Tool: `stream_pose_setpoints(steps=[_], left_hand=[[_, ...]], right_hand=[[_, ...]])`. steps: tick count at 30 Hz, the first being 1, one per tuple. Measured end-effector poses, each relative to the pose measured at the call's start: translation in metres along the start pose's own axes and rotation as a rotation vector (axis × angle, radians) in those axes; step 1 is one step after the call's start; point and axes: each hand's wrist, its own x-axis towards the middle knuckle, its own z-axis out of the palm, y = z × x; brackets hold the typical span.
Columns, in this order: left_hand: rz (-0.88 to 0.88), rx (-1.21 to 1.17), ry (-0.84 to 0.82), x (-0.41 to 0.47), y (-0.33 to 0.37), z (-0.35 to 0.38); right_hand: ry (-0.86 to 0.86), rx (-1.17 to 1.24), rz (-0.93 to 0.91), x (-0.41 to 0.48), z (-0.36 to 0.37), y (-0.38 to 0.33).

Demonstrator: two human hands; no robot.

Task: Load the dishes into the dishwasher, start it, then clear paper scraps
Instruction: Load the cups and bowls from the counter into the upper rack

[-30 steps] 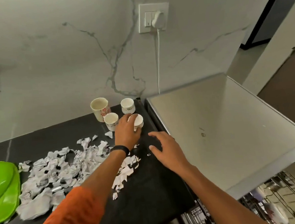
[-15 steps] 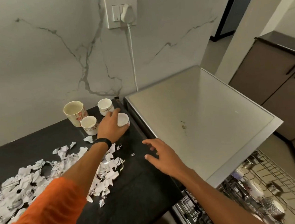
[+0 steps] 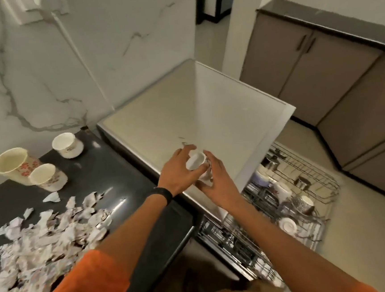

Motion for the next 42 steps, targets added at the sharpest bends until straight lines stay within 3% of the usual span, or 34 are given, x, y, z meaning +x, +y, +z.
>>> stream_pose_setpoints(steps=[11,17,22,29,37,42], left_hand=[[0.025,-0.088,-0.244,0.017,0.089,0.126],[0.206,-0.096,-0.318,0.024,0.120,0.212],[-0.118,-0.298,-0.373,0.030,0.136,0.282],[-0.590,-0.689,-0.253,0.021,0.110,0.370],[-0.728,-0.412,-0.278,0.030,0.054,0.421],[-0.782,-0.372,-0.256,0.038,0.030,0.443]], right_hand=[[0.267,0.246,0.221,-0.057,-0.109,0.095],[0.273,0.230,0.384,-0.070,-0.177,0.169],[0.141,0.140,0.343,-0.062,-0.223,0.230],[-0.046,0.134,0.401,-0.041,-0.223,0.317],[-0.306,-0.023,0.369,-0.015,-0.178,0.378],[-0.375,-0.060,0.402,0.007,-0.172,0.402]])
